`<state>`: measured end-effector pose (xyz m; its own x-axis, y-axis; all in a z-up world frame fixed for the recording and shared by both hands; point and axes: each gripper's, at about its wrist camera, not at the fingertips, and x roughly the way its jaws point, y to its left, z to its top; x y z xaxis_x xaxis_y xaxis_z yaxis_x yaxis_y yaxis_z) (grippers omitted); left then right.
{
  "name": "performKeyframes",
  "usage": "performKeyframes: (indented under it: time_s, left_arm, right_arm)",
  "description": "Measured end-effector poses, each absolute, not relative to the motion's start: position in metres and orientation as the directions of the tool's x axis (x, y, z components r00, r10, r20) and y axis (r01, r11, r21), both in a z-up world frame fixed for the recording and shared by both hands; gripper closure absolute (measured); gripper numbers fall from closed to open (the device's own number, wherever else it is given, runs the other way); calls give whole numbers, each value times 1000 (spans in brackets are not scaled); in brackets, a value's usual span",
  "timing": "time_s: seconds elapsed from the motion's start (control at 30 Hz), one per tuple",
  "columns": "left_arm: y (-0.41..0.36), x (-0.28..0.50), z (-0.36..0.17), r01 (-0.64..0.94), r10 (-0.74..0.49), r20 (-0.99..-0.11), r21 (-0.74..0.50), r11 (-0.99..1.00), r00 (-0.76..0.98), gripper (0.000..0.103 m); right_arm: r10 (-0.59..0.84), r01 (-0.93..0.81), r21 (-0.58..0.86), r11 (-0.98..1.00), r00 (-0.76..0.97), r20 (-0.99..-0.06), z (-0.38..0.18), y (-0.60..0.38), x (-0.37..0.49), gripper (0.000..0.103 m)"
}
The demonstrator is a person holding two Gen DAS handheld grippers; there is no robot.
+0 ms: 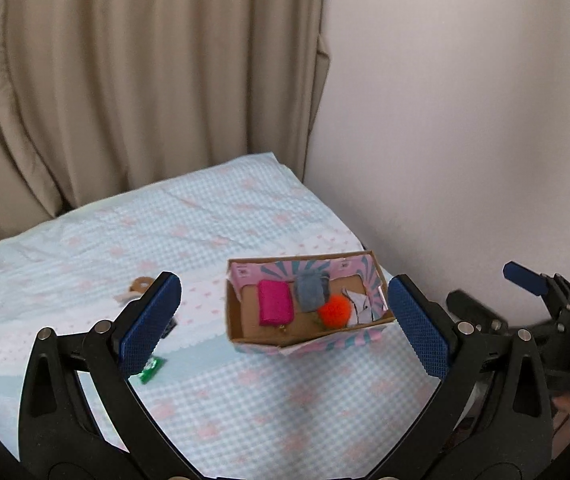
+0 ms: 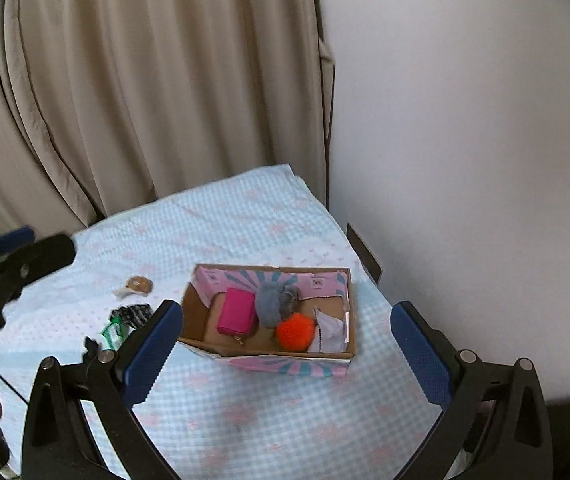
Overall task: Organize soft objects
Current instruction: 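Withdraw both tools from the box back toward the remaining items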
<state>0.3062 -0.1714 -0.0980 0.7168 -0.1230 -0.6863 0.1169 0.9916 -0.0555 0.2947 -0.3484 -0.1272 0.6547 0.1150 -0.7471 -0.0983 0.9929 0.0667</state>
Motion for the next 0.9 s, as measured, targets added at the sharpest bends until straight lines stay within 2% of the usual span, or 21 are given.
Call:
performKeyframes:
  time_s: [0.4,0.9]
  left_arm:
    - [-64,215,-67,60,-78,-631,-50,997,772,0]
    - [99,173,-60,-13,-17,-606,-46,999,795,0]
  right_arm:
    - [130,-105,79,991,735,-665,-82,-287,219,0]
    - [138,-118,72,990,793,-593,-69,-148,176,0]
